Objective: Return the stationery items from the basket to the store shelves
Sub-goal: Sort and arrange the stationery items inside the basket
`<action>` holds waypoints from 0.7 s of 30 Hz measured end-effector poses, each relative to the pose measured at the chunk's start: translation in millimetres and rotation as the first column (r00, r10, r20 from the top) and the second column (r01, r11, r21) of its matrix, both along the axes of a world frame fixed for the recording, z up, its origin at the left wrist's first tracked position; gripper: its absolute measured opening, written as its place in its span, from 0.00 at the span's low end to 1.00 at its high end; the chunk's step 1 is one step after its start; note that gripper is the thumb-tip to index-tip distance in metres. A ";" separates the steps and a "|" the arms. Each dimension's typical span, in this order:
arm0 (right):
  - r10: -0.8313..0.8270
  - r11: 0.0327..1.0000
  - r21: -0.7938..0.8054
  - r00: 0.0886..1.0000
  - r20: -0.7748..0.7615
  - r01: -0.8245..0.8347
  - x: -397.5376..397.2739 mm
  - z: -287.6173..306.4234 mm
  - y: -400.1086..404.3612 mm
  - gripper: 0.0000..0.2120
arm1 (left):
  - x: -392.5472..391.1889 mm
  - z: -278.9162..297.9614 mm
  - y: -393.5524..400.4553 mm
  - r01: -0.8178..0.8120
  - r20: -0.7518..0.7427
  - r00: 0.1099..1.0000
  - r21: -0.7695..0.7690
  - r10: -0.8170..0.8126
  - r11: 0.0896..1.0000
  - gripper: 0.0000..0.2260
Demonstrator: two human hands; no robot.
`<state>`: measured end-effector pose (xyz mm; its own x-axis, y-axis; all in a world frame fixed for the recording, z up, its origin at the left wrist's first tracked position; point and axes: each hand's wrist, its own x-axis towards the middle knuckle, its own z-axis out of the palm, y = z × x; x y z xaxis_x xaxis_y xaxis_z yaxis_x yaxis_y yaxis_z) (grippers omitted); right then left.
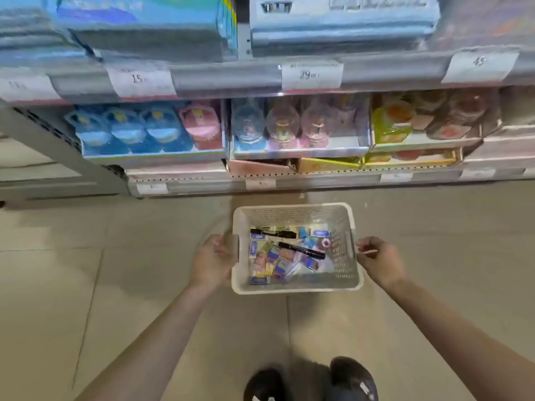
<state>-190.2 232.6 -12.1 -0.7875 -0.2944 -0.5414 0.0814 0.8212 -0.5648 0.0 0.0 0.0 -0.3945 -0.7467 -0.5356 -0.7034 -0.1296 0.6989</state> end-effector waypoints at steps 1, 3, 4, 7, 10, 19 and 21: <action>0.025 1.000 0.009 0.999 -0.032 -0.025 -2.4 -15.5 -2.4 0.09 | -3.0 -9.1 0.2 0.048 0.032 0.998 -0.045 -0.047 0.998 0.08; 0.098 0.994 0.067 0.988 -0.123 -0.091 -10.8 -43.5 -4.3 0.14 | -5.9 -32.7 -2.1 0.176 0.143 0.977 -0.120 -0.159 0.977 0.11; 0.131 0.989 0.086 0.981 -0.146 -0.119 -13.8 -52.7 -7.2 0.18 | -8.0 -46.0 -4.7 0.209 0.164 0.968 -0.121 -0.188 0.970 0.17; 0.244 0.969 0.102 0.935 -0.256 -0.225 -21.7 -80.8 -7.9 0.30 | -11.5 -82.7 -8.9 0.279 0.151 0.953 -0.108 -0.261 0.954 0.37; 0.303 0.953 0.106 0.906 -0.297 -0.284 -30.8 -100.9 -10.0 0.36 | -17.2 -107.3 -13.1 0.430 0.224 0.897 -0.231 -0.382 0.873 0.40; 0.335 0.931 0.031 0.819 -0.466 -0.363 -37.5 -133.3 1.9 0.34 | -10.0 -141.9 -11.3 0.377 0.194 0.926 -0.489 -0.324 0.787 0.33; 0.321 0.934 0.020 0.812 -0.488 -0.357 -39.9 -134.9 3.6 0.34 | -9.8 -145.4 -8.9 0.367 0.156 0.929 -0.522 -0.336 0.770 0.33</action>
<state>-230.2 236.1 -147.0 -0.7846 -0.6128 -0.0940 -0.4882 0.7041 -0.5158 -9.8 -8.9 -145.4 -0.6697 -0.7327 -0.1207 -0.6622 0.5157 0.5436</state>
